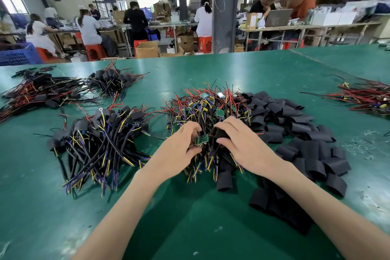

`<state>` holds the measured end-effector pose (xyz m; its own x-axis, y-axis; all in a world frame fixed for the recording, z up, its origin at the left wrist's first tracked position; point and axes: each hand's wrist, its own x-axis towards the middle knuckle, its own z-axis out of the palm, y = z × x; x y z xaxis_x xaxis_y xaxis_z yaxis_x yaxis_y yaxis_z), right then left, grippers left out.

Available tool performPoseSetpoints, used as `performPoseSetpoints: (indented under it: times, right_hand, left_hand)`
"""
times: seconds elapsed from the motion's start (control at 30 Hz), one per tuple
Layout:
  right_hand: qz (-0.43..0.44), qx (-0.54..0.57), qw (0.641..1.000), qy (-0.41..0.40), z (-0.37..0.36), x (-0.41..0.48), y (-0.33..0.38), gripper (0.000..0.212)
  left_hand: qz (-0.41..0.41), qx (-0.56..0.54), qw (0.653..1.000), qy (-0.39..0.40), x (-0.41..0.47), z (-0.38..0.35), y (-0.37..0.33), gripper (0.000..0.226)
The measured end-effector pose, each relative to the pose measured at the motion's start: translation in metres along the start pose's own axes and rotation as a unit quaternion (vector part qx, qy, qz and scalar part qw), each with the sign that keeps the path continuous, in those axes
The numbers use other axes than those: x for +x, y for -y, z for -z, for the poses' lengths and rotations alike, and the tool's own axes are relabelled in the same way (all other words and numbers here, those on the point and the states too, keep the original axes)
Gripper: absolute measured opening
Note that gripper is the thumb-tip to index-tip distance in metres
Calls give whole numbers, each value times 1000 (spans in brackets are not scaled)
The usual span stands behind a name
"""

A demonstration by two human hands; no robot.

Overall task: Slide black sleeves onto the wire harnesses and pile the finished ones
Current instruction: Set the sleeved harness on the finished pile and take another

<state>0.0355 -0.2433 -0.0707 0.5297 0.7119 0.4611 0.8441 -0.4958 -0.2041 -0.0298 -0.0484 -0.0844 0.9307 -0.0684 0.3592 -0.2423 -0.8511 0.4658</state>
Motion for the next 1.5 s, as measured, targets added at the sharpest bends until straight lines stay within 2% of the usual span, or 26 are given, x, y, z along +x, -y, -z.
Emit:
performPoseSetpoints:
  times: [0.1, 0.17, 0.27, 0.47, 0.8, 1.27, 1.5]
  right_hand:
    - [0, -12, 1000, 5, 1, 0, -1, 38]
    - [3, -28, 1000, 5, 1, 0, -1, 39]
    - [3, -46, 999, 5, 0, -1, 2, 40]
    - [-5, -26, 1000, 10, 1, -1, 6, 45]
    - [4, -24, 1000, 11, 3, -2, 8, 45]
    - [41, -29, 998, 46, 3, -4, 3, 47]
    - [60, -13, 998, 14, 3, -6, 6, 42]
  left_hand:
    - [-2, -6, 1000, -18, 1, 4, -3, 18]
    - [-21, 5, 999, -49, 1, 6, -6, 13]
    - [-45, 27, 994, -95, 0, 9, -10, 15]
    - [-33, -24, 993, -114, 2, 10, -15, 16]
    - [-20, -50, 994, -94, 1, 7, -16, 14]
    - [-44, 61, 995, -61, 1, 8, -16, 21]
    - [-45, 28, 997, -48, 0, 4, -17, 25]
